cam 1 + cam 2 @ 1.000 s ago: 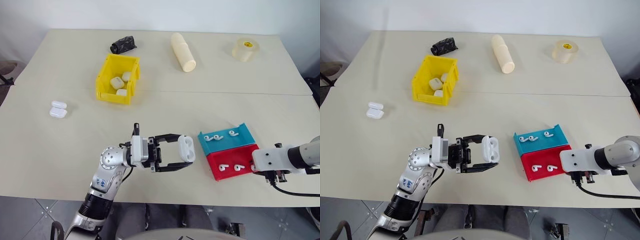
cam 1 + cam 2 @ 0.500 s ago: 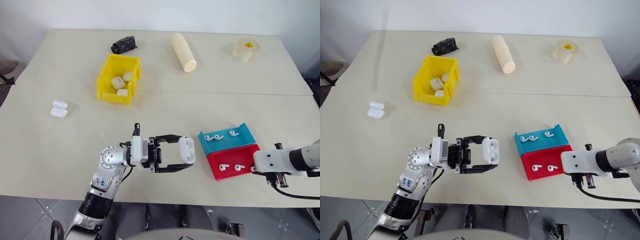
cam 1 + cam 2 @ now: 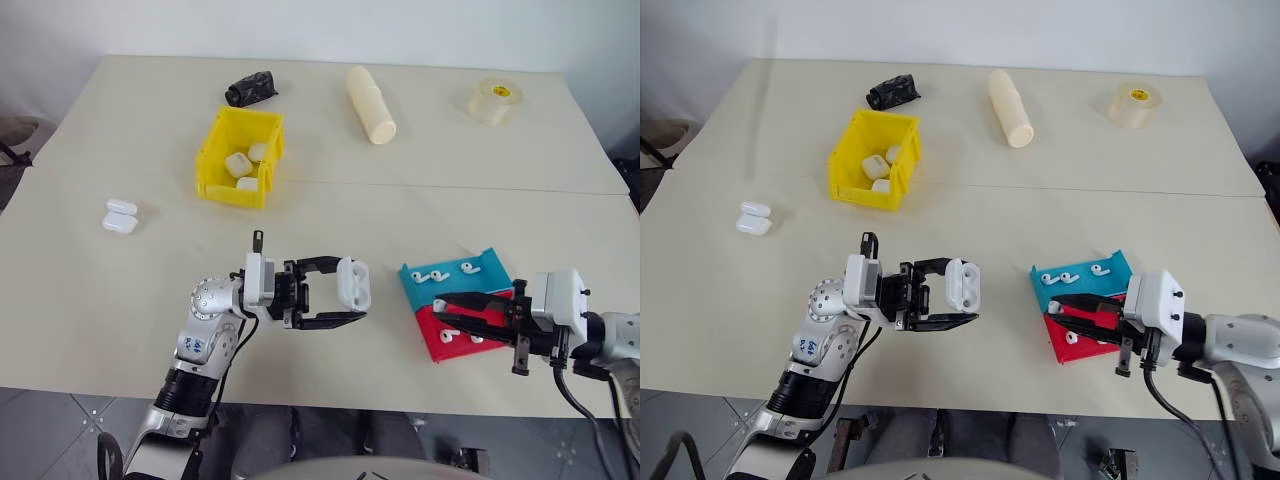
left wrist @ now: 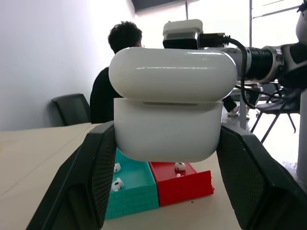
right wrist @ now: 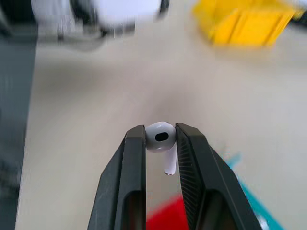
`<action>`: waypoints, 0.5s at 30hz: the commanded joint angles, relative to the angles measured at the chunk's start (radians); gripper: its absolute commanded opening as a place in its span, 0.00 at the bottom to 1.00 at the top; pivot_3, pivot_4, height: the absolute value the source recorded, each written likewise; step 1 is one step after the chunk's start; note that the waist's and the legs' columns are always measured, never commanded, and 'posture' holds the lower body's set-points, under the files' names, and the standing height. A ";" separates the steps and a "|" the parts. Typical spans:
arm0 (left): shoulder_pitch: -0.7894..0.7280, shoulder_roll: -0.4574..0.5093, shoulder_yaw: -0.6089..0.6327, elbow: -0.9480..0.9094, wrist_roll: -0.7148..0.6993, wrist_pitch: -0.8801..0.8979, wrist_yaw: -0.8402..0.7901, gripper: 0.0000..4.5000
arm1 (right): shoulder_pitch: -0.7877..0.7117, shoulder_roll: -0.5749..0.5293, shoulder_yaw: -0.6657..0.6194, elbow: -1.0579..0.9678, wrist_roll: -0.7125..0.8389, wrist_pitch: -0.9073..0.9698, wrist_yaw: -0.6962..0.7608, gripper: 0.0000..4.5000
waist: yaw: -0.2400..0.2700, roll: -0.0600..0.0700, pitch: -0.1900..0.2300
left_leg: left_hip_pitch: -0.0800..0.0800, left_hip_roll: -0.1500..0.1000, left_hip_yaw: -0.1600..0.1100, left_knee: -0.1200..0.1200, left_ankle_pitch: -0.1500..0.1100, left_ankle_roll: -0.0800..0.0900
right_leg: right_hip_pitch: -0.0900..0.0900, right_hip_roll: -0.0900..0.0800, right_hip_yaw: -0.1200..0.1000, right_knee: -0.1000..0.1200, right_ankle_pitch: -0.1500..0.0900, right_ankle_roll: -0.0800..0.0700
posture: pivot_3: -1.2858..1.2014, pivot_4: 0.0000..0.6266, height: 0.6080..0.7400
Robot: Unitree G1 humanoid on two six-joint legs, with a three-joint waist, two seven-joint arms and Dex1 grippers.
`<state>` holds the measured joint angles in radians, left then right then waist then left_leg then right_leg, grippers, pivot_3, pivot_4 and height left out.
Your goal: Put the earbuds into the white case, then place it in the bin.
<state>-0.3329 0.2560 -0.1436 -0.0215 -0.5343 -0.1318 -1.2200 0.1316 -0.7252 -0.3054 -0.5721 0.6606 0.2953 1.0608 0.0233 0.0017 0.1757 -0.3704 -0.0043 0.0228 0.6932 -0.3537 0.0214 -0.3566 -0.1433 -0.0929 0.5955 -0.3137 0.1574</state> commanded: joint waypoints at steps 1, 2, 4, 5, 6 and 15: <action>-0.011 0.017 0.023 -0.027 -0.047 0.031 -0.021 0.62 | -0.062 0.141 0.037 -0.080 0.129 -0.013 -0.139 0.13 | -0.002 0.000 0.000 | 0.000 0.000 0.000 0.000 0.000 0.000 | 0.000 0.000 0.000 0.000 0.000 0.000 | 0.52 0.24 1.00; -0.010 0.022 0.025 -0.031 -0.050 0.039 -0.026 0.62 | -0.073 0.175 0.053 -0.093 0.155 -0.004 -0.166 0.13 | -0.002 0.001 0.000 | 0.000 0.001 0.000 0.000 0.000 0.000 | 0.000 0.001 0.000 0.000 0.000 0.000 | 0.52 0.24 1.00; -0.007 0.037 0.024 -0.046 -0.059 0.074 -0.028 0.62 | -0.094 0.236 0.090 -0.112 0.193 0.015 -0.225 0.13 | -0.001 0.001 0.000 | 0.000 0.000 0.000 0.000 0.000 0.000 | -0.001 0.001 0.001 0.001 0.000 0.000 | 0.52 0.24 1.00; -0.007 0.043 0.024 -0.052 -0.062 0.087 -0.028 0.62 | -0.105 0.259 0.109 -0.119 0.211 0.024 -0.250 0.13 | 0.001 0.001 0.000 | 0.000 0.000 0.000 0.000 0.000 0.000 | -0.001 0.001 0.001 0.001 0.000 0.000 | 0.52 0.24 1.00; -0.009 0.049 0.024 -0.058 -0.066 0.101 -0.028 0.62 | -0.119 0.292 0.135 -0.123 0.219 0.023 -0.276 0.13 | 0.002 0.001 0.000 | 0.000 0.000 -0.001 0.000 0.000 0.000 | -0.001 0.001 0.001 0.001 0.000 0.000 | 0.52 0.24 1.00; -0.028 0.055 0.021 -0.077 -0.059 0.174 -0.016 0.62 | -0.136 0.418 0.283 -0.095 0.218 -0.006 -0.310 0.13 | -0.001 0.001 0.000 | 0.000 -0.001 -0.001 -0.001 0.000 0.000 | -0.001 0.001 0.001 0.001 0.000 -0.001 | 0.52 0.24 1.00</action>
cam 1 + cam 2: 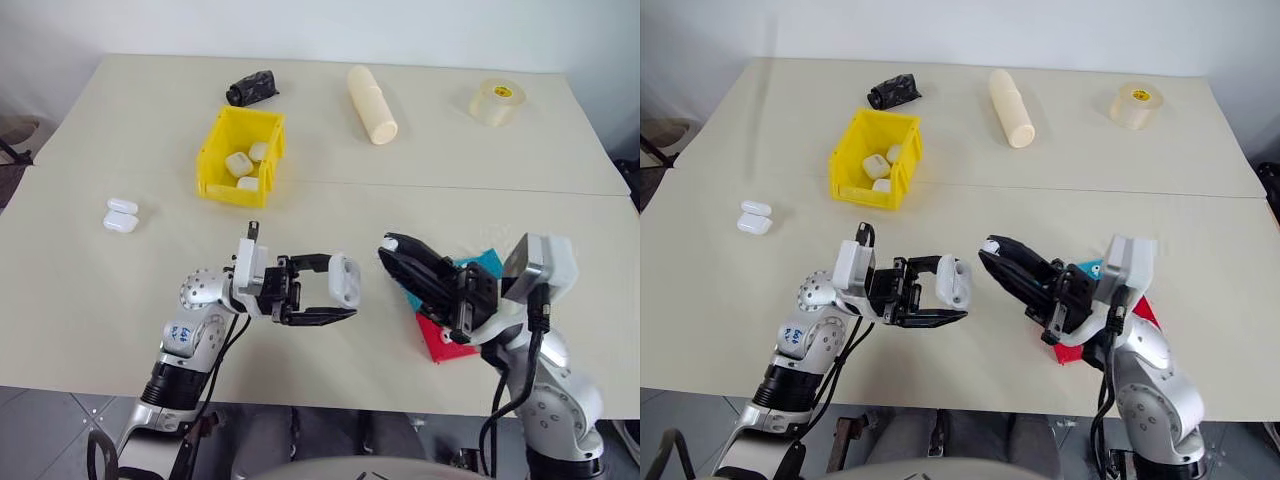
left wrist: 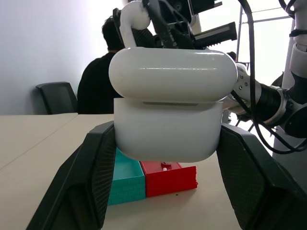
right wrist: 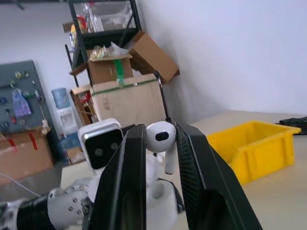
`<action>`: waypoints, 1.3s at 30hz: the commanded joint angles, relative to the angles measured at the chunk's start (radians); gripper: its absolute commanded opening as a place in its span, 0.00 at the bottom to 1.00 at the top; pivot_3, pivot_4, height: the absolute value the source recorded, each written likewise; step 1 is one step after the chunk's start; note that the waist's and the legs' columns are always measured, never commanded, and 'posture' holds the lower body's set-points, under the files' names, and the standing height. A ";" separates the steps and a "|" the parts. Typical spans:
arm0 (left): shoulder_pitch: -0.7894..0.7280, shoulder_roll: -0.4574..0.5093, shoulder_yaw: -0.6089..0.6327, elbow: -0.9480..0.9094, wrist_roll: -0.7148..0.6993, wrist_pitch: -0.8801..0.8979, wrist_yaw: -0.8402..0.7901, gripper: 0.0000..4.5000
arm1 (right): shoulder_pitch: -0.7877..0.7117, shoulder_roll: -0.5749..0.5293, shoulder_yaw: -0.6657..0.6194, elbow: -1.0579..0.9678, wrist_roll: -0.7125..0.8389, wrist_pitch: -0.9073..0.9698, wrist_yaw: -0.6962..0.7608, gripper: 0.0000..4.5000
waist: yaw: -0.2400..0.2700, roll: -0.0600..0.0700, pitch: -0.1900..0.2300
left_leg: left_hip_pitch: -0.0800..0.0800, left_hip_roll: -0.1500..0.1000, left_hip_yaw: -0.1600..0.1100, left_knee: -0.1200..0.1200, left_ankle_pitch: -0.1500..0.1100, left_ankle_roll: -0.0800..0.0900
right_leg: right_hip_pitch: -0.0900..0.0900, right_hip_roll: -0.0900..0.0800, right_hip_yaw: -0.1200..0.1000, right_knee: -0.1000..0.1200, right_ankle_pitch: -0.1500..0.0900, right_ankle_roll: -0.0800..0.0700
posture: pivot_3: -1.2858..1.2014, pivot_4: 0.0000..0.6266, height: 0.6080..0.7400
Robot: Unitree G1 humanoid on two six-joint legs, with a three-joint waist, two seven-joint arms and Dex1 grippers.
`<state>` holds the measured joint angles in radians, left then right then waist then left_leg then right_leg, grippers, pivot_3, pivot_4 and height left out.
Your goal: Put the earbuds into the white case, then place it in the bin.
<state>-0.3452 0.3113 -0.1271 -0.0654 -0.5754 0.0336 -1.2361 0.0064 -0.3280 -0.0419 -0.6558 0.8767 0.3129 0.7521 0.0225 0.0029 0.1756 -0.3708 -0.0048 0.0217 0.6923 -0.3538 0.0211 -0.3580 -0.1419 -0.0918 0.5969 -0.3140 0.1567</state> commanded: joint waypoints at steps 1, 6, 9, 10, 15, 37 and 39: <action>-0.016 -0.003 0.004 -0.034 -0.017 0.010 0.000 0.62 | -0.015 0.029 0.030 0.000 -0.006 -0.031 0.002 0.13 | -0.001 0.000 0.000 | 0.000 0.000 0.000 0.000 0.000 0.000 | 0.000 0.000 0.000 0.000 0.000 0.000 | 0.52 0.24 1.00; -0.020 -0.011 0.004 -0.041 -0.014 0.022 0.009 0.62 | -0.025 0.049 0.053 0.052 -0.036 -0.057 0.023 0.13 | -0.001 0.000 0.000 | 0.000 0.000 0.001 0.000 0.000 0.000 | -0.001 0.000 0.001 0.000 0.000 0.000 | 0.52 0.24 1.00; -0.023 -0.015 0.001 -0.044 -0.014 0.028 0.010 0.62 | -0.026 0.050 0.066 0.080 -0.053 -0.067 0.043 0.13 | -0.001 0.000 0.000 | 0.000 0.000 0.001 0.000 0.000 0.000 | -0.001 0.000 0.001 0.000 0.000 0.000 | 0.52 0.24 1.00; -0.027 -0.017 0.001 -0.043 -0.013 0.028 0.011 0.62 | -0.025 0.052 0.073 0.092 -0.062 -0.073 0.048 0.13 | -0.001 0.000 0.000 | 0.000 0.000 0.001 0.000 0.000 0.000 | -0.001 0.000 0.001 0.000 0.000 0.000 | 0.52 0.24 1.00; -0.032 -0.022 0.002 -0.040 -0.011 0.031 0.011 0.62 | -0.026 0.052 0.100 0.130 -0.096 -0.089 0.077 0.13 | -0.001 0.000 0.000 | 0.000 0.000 0.001 -0.001 0.000 0.000 | -0.001 0.000 0.001 0.000 0.000 0.000 | 0.52 0.24 1.00; -0.039 -0.042 -0.002 -0.032 -0.003 0.033 -0.003 0.62 | -0.045 -0.068 0.033 0.148 -0.078 -0.077 0.119 0.93 | 0.001 0.000 0.000 | 0.000 0.000 0.001 -0.001 0.000 0.000 | -0.001 0.000 0.002 0.000 0.000 0.000 | 0.52 0.24 1.00; -0.031 -0.037 0.001 -0.028 0.004 0.029 -0.001 0.62 | -0.023 -0.116 -0.031 0.130 -0.069 -0.078 0.125 1.00 | 0.003 0.000 0.000 | 0.000 0.000 0.001 -0.001 0.000 0.000 | -0.001 0.000 0.002 -0.001 0.000 0.000 | 0.52 0.24 1.00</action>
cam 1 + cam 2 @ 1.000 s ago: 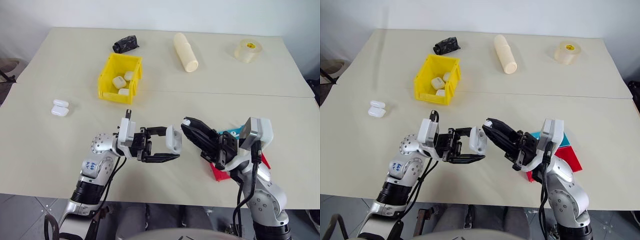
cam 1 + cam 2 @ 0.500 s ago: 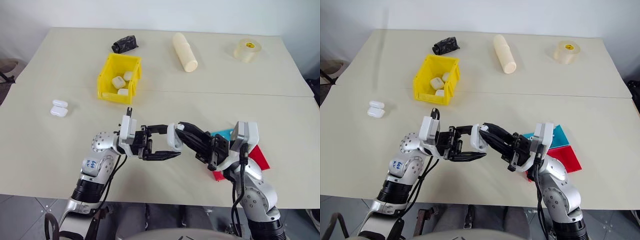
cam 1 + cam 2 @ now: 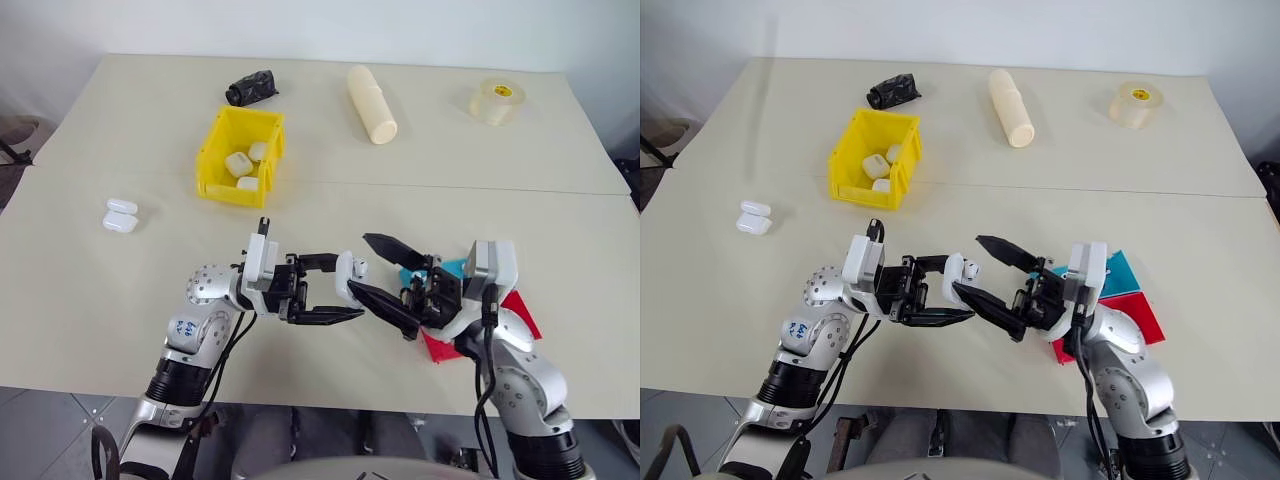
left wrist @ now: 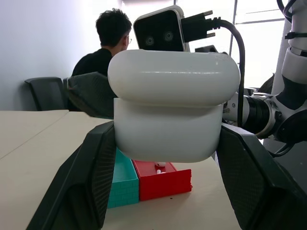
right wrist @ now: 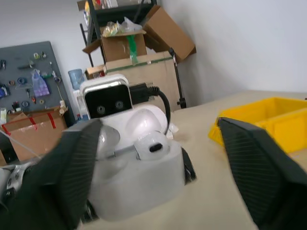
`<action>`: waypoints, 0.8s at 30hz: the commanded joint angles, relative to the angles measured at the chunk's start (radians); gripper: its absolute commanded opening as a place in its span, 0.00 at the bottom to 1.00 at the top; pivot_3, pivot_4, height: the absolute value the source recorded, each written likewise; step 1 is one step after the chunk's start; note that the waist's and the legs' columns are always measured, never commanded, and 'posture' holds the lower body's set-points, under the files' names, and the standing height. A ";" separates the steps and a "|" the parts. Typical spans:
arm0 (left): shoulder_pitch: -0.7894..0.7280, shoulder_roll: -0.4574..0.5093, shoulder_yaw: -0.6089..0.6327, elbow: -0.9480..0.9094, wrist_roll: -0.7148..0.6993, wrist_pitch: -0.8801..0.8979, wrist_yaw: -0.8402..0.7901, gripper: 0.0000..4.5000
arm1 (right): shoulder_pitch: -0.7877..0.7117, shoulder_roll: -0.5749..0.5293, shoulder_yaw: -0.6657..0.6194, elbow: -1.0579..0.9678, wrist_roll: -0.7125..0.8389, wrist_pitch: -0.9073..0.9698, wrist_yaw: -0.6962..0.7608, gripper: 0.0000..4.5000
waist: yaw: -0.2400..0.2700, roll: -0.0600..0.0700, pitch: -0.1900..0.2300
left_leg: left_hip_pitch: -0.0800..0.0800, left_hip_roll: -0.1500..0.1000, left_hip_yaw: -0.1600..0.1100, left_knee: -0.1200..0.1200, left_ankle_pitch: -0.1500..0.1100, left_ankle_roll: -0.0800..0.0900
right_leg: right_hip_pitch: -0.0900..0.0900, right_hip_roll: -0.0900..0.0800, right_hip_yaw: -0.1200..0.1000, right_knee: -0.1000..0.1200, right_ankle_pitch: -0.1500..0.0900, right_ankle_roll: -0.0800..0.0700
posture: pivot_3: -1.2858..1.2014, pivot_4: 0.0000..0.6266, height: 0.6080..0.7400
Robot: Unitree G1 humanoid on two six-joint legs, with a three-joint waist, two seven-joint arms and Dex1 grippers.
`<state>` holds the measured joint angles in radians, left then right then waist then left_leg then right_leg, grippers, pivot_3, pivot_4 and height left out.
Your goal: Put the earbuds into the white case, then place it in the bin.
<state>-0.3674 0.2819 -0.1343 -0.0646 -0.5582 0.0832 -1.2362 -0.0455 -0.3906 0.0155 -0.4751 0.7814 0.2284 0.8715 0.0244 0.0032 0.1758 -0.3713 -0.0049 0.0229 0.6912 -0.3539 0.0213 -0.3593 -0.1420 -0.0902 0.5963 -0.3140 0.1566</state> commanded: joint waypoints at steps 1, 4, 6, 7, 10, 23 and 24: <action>-0.003 -0.005 0.010 -0.027 -0.009 -0.023 0.002 0.62 | 0.043 -0.079 -0.123 -0.055 0.028 0.004 0.012 1.00 | 0.002 0.000 0.000 | 0.000 0.000 0.000 0.000 0.000 0.000 | 0.000 0.000 0.000 0.000 0.000 0.000 | 0.52 0.24 1.00; 0.022 0.020 0.018 -0.009 0.019 -0.041 0.006 0.62 | 0.112 -0.175 -0.264 -0.043 0.045 -0.004 0.054 1.00 | 0.001 0.000 0.000 | 0.000 0.000 0.000 -0.001 0.000 0.000 | 0.000 0.000 0.000 -0.001 0.000 0.000 | 0.52 0.24 1.00; 0.043 0.031 0.023 0.004 0.037 -0.062 0.011 0.62 | 0.175 -0.243 -0.357 -0.009 0.028 -0.019 0.109 1.00 | 0.001 0.000 0.000 | 0.000 0.000 0.001 -0.001 0.000 0.000 | 0.000 0.000 0.000 -0.001 0.000 0.000 | 0.52 0.24 1.00; 0.051 0.032 0.022 0.009 0.047 -0.071 0.018 0.62 | 0.200 -0.269 -0.393 0.013 0.013 -0.030 0.136 1.00 | 0.001 0.000 0.000 | 0.000 0.000 0.001 -0.002 0.000 0.000 | 0.000 0.000 0.000 -0.002 0.000 0.000 | 0.52 0.24 1.00; 0.060 0.028 0.020 0.022 0.083 -0.100 0.051 0.62 | 0.256 -0.328 -0.467 0.095 -0.050 -0.092 0.214 1.00 | 0.002 0.000 0.000 | 0.001 0.000 0.002 -0.002 0.000 0.001 | 0.001 0.000 0.000 -0.002 0.000 0.000 | 0.52 0.24 1.00; 0.031 -0.058 0.002 0.101 0.146 -0.203 0.141 0.62 | 0.109 -0.497 -0.517 0.536 -0.234 -0.325 0.408 1.00 | -0.006 0.002 0.000 | 0.003 0.001 0.006 -0.002 0.000 0.002 | 0.001 0.000 0.001 -0.003 0.001 0.002 | 0.52 0.24 1.00; 0.031 -0.060 0.001 0.105 0.145 -0.208 0.140 0.62 | 0.089 -0.508 -0.494 0.519 -0.237 -0.300 0.407 1.00 | -0.007 0.002 0.000 | 0.003 0.001 0.007 -0.002 0.000 0.002 | 0.001 0.000 0.002 -0.003 0.001 0.002 | 0.52 0.24 1.00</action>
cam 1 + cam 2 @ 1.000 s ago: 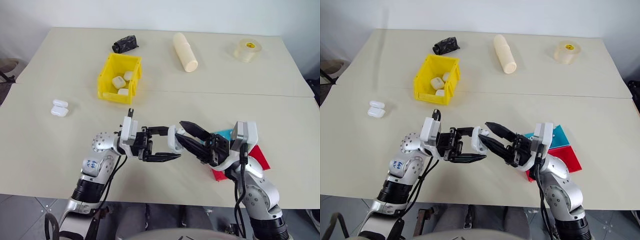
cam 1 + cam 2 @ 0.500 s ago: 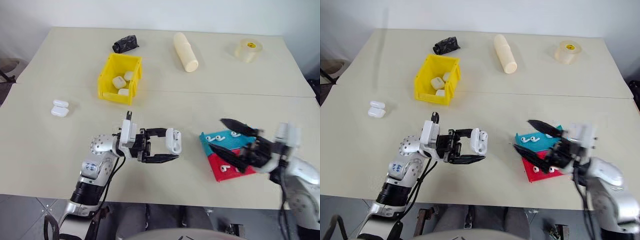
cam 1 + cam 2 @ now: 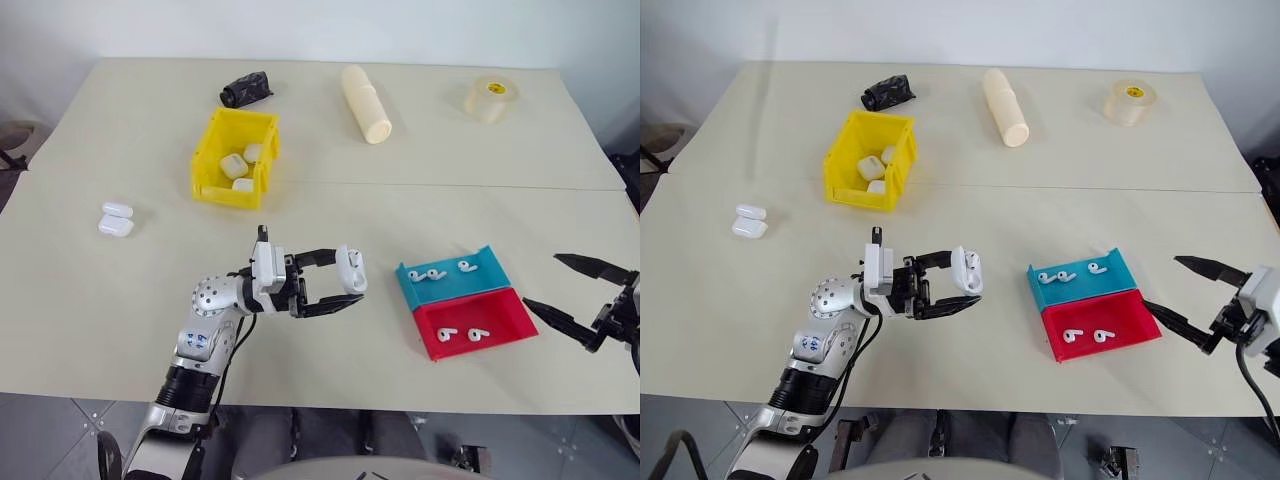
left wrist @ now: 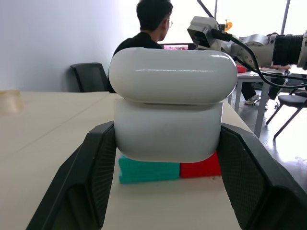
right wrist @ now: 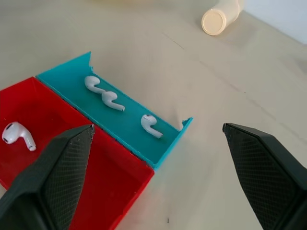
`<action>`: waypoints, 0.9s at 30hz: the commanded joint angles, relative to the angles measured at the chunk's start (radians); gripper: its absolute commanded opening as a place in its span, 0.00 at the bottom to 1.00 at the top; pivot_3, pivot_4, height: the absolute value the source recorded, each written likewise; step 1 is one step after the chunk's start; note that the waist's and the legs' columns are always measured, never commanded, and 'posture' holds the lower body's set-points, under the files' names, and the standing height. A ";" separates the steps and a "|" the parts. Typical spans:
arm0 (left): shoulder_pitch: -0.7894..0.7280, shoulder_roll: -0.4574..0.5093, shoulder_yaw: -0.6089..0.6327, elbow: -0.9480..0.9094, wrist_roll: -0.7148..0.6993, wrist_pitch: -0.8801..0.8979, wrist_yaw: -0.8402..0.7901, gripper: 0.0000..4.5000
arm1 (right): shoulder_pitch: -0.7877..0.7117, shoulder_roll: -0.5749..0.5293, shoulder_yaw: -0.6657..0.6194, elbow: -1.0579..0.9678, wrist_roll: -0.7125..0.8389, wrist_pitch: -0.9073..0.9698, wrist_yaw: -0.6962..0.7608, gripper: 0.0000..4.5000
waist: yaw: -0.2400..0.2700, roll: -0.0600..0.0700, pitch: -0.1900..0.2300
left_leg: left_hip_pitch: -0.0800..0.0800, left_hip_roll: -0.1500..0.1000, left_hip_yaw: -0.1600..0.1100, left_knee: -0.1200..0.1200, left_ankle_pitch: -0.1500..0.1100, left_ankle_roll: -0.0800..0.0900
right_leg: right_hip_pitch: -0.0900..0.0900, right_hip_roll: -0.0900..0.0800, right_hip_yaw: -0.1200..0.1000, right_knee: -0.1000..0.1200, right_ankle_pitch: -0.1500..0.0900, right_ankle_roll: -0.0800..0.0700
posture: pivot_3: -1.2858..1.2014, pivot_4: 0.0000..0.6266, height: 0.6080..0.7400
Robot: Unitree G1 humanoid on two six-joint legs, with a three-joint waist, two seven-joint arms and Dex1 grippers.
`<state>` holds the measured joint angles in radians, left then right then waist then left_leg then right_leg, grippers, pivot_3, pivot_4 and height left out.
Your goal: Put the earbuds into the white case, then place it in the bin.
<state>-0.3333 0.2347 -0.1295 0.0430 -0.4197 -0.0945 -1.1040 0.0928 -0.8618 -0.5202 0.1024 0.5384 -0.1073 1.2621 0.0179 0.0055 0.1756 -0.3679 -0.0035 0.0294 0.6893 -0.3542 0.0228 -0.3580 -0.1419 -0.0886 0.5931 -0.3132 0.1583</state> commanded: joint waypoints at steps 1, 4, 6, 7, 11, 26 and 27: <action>-0.004 -0.015 -0.004 0.001 0.007 -0.037 0.009 0.62 | -0.074 -0.053 0.067 -0.074 0.002 0.069 0.012 1.00 | 0.001 0.000 0.000 | 0.000 0.000 0.000 0.000 0.000 0.000 | 0.000 0.000 0.000 0.000 0.000 0.000 | 0.52 0.24 1.00; -0.010 -0.027 -0.010 0.015 0.012 -0.051 0.012 0.62 | -0.182 -0.144 0.180 -0.108 -0.053 0.238 -0.025 1.00 | 0.006 0.002 0.001 | -0.001 0.000 -0.001 0.001 0.000 0.000 | 0.000 -0.001 0.000 0.000 0.000 0.000 | 0.52 0.24 1.00; -0.014 -0.034 -0.015 0.021 0.016 -0.056 0.016 0.62 | -0.268 -0.198 0.263 -0.100 -0.113 0.319 -0.042 1.00 | 0.007 0.002 0.001 | -0.002 -0.001 -0.001 0.002 0.000 0.000 | -0.001 -0.002 0.000 0.000 0.000 0.000 | 0.52 0.24 1.00; -0.016 -0.038 -0.017 0.025 0.018 -0.058 0.018 0.62 | -0.302 -0.216 0.298 -0.089 -0.142 0.336 -0.044 1.00 | 0.009 0.002 0.001 | -0.002 -0.001 -0.002 0.002 0.000 0.000 | -0.001 -0.002 -0.001 0.000 0.000 0.001 | 0.52 0.24 1.00; -0.011 -0.057 -0.026 0.027 0.017 -0.072 0.021 0.62 | -0.499 -0.255 0.479 -0.042 -0.268 0.380 0.008 1.00 | 0.009 0.002 0.001 | -0.005 -0.002 -0.004 0.003 0.000 0.000 | -0.001 -0.003 -0.003 -0.001 0.000 0.001 | 0.52 0.24 1.00; -0.006 -0.077 -0.040 0.017 0.030 -0.088 0.058 0.62 | -0.782 -0.207 0.830 0.128 -0.609 0.396 0.113 1.00 | 0.006 0.003 0.002 | -0.007 -0.002 -0.005 0.003 0.000 0.000 | -0.002 -0.003 -0.006 -0.001 0.000 0.001 | 0.52 0.24 1.00; -0.004 -0.075 -0.040 0.013 0.030 -0.088 0.061 0.62 | -0.784 -0.200 0.833 0.133 -0.614 0.391 0.117 1.00 | 0.006 0.003 0.002 | -0.007 -0.002 -0.005 0.003 0.000 0.000 | -0.002 -0.003 -0.006 -0.002 0.000 0.001 | 0.52 0.24 1.00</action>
<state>-0.3388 0.1630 -0.1709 0.0904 -0.3882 -0.1657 -1.0497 -0.6755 -1.0604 0.3122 0.2331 -0.0610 0.3003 1.3654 0.0236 0.0081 0.1772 -0.3749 -0.0058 0.0243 0.6922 -0.3542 0.0228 -0.3597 -0.1449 -0.0944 0.5916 -0.3128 0.1590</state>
